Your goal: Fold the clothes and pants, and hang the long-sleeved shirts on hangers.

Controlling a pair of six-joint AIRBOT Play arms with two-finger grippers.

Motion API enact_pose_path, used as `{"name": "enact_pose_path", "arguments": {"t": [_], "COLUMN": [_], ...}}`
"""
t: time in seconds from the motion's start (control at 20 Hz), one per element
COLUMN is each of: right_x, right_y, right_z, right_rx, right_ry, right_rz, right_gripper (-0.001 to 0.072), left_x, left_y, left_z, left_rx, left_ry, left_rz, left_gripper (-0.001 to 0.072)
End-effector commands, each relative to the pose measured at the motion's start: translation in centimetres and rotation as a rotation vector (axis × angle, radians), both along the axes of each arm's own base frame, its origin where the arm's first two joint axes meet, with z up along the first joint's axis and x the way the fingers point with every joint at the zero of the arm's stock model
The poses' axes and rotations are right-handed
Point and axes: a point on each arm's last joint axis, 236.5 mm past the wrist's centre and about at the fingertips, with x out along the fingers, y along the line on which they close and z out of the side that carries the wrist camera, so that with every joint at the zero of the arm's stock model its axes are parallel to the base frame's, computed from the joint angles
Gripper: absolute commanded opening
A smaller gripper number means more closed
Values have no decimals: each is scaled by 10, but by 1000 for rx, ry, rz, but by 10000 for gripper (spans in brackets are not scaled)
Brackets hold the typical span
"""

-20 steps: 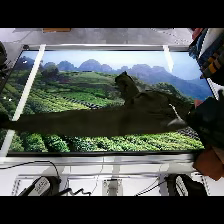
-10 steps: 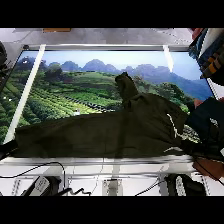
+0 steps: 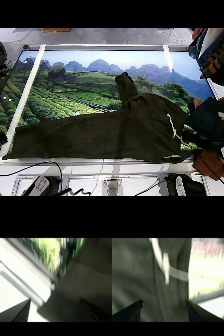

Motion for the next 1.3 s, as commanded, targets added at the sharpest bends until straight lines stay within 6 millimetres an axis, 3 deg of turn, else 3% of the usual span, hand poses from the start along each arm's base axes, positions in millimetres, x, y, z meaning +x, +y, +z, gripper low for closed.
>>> {"name": "enact_pose_path", "arguments": {"t": [0.0,0.1,0.25,0.4,0.5,0.65,0.85,1.05,1.25], "right_x": [48,64,82,104,106,101,98,78,73], "right_y": [-38,-62,-91,-69,-54,-58,-79,-62,-47], "right_z": [37,35,5,-35,-61,-95,-111,-131,-146], "right_rx": [-84,-64,50,335,478,493,408,485,554], "right_ry": [-211,-175,-38,72,165,250,274,392,432], "right_rz": [-98,-154,-215,-95,-54,-41,-65,-24,34], "right_gripper": [574,575,574,575,576,577,577,576,554], "left_x": [53,74,93,114,128,152,174,188,197], "left_y": [20,17,1,-23,-42,-70,-107,-141,-176], "left_z": [63,84,86,81,79,80,77,69,66], "left_rx": [60,38,-18,-17,-33,-38,-46,-71,-95], "left_ry": [-279,-393,-449,-416,-412,-424,-417,-399,-388], "left_rz": [58,69,39,-90,-148,-236,-362,-455,-541], "left_gripper": [690,690,690,690,690,690,690,690,691]}}
